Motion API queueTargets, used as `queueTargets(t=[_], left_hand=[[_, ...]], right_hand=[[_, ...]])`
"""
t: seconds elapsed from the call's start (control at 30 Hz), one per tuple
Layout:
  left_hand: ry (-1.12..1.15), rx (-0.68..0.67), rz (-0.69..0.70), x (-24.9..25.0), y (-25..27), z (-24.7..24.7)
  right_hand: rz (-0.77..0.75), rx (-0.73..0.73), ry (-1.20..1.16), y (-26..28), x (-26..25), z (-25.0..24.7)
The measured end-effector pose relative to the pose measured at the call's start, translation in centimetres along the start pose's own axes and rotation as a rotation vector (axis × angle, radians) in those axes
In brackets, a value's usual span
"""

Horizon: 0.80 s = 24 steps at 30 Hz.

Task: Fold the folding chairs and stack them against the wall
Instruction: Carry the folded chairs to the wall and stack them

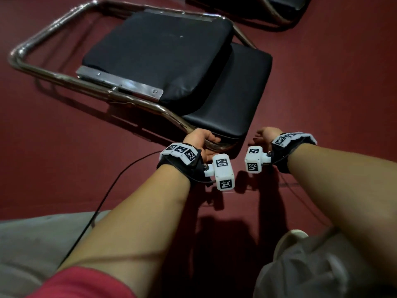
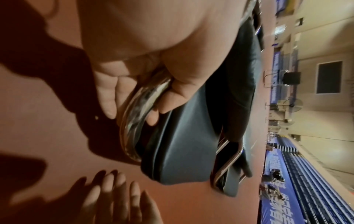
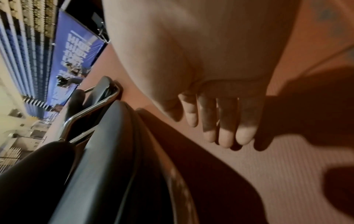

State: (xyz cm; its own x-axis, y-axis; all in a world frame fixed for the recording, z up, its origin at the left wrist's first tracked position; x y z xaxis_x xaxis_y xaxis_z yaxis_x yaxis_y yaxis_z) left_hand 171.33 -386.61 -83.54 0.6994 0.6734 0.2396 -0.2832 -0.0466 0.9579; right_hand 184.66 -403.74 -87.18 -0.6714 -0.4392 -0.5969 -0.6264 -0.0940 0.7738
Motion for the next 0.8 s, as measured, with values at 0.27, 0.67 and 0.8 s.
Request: queueTargets(t=[0.27, 0.67, 0.8], left_hand=[[0.01, 0.169, 0.05, 1.3, 2.0, -8.7], [-0.017, 0.185, 0.031, 1.7, 4.9, -16.4], [-0.036, 0.167, 0.005, 1.1, 3.7, -17.5]], right_hand=[[-0.077, 0.023, -0.393, -0.4, -2.5, 6.8], [-0.018, -0.055, -0.438, -0.1, -3.6, 14.9], [-0.061, 0.002, -0.333, 0.8, -3.2, 14.5]])
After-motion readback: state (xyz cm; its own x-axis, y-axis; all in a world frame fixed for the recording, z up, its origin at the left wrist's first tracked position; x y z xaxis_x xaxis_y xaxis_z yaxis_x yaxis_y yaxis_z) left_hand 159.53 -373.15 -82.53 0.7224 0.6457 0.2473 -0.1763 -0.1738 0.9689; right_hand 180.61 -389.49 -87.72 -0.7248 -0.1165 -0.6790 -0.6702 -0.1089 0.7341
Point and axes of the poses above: each hand's wrist, its own y-axis away from the middle knuckle, its own z-axis out of the palm, x = y × z, the point moved 6 cm from there along -y, towards the middle knuckle, and after that the axes turned 10 degrees about -z, right-handed, at the moved point
